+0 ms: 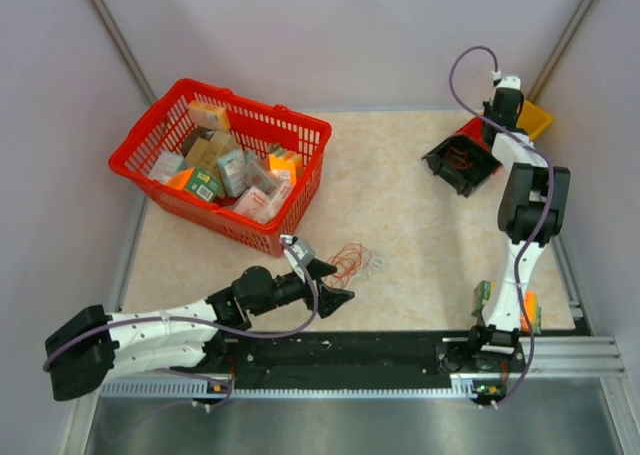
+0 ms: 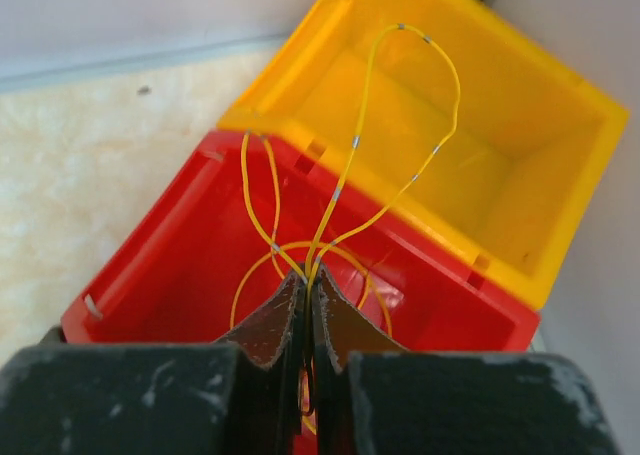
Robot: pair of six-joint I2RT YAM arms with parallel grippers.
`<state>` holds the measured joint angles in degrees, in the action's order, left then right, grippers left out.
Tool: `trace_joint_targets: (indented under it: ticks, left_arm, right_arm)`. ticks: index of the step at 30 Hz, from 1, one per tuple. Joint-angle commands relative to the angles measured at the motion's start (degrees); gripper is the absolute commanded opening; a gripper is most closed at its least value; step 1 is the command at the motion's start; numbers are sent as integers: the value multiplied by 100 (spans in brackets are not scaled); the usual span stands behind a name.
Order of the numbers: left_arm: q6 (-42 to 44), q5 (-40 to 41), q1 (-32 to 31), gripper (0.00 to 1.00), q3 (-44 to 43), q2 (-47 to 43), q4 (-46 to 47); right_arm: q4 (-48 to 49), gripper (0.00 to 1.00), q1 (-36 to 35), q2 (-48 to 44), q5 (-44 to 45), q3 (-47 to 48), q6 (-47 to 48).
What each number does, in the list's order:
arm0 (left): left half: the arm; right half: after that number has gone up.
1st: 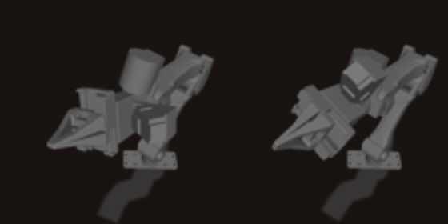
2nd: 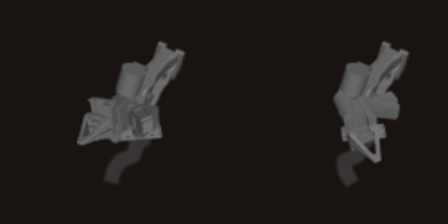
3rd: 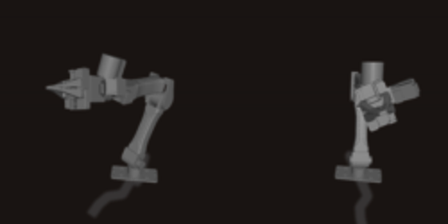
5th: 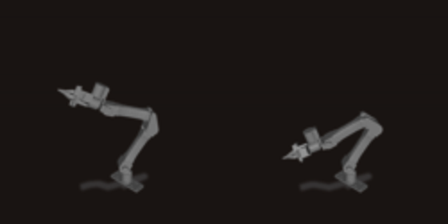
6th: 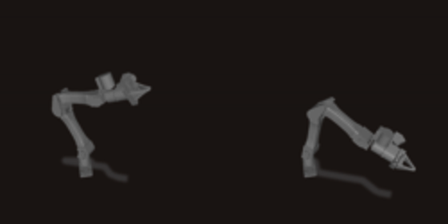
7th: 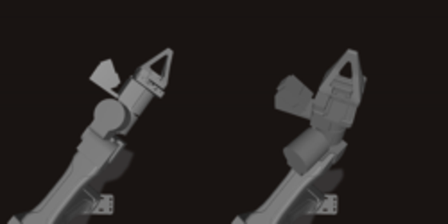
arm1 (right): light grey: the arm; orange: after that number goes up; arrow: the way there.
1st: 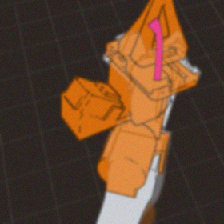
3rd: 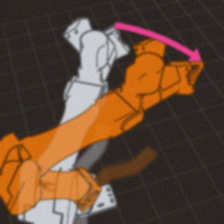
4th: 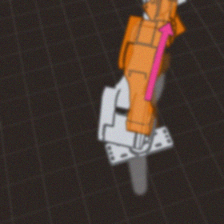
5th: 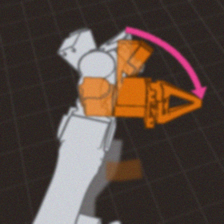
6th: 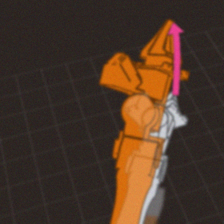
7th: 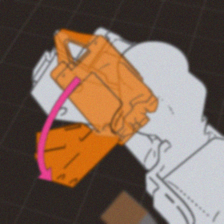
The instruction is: Untangle the cables
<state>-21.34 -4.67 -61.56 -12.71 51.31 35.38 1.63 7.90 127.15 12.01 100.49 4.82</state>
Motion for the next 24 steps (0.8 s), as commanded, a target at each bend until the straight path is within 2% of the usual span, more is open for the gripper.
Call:
trace_joint_targets:
  ticks: [1,8,12,17,24]
  left_arm:
    - [-72,-78,-14,88,-48,116,575]
    - [-37,-228,-14,88,49,-16,611]
    - [-19,-245,-14,88,41,-68,532]
    - [-10,-245,-14,88,49,-95,497]
    - [-54,-122,-14,88,49,-121,461]
  right_arm:
    - [-881,0,-61,-182,47,225,-235]
    - [-2771,6,-34,318,-156,1420,-1017]
    - [-3211,6,106,371,-487,1762,-1342]
    - [-3844,5,335,863,-1130,2387,-1852]
    - [-4082,9,440,1101,-1043,2765,-2055]
